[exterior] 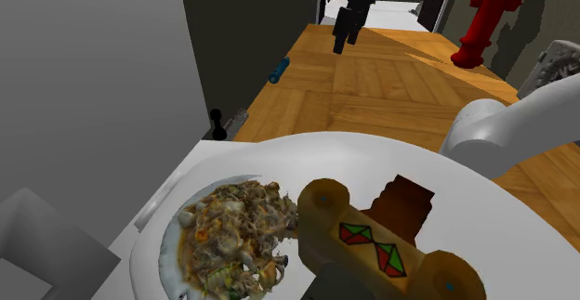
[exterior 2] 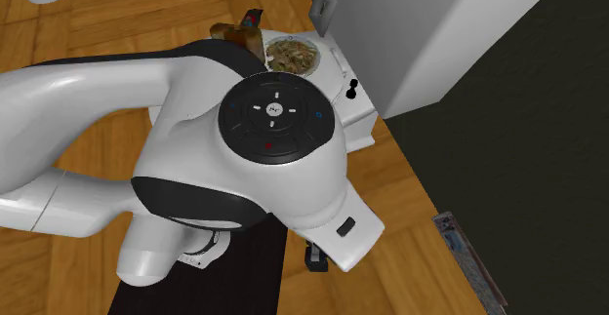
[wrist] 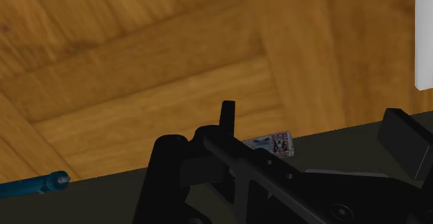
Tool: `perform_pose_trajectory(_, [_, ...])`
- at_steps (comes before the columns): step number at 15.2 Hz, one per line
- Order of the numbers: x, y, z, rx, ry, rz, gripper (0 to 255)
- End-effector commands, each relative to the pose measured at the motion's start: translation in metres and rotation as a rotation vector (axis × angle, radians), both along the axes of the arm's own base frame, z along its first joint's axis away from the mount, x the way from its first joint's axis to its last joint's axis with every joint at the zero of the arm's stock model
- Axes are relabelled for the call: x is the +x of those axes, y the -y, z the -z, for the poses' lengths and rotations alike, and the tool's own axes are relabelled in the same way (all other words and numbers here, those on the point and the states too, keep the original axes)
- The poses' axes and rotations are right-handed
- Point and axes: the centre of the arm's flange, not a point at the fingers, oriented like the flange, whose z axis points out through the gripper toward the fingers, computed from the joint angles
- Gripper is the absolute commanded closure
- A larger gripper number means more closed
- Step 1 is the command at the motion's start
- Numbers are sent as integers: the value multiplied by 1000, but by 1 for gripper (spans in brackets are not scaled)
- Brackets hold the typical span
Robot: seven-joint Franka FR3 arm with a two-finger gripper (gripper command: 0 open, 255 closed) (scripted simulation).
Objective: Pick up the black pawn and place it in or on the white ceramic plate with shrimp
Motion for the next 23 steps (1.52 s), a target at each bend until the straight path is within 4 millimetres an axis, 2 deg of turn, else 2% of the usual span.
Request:
perform_pose_trajectory(1, [0, 0, 0, 0, 0, 0, 0])
perform_pose_trajectory(23, [66, -283, 18, 6, -93, -101, 0])
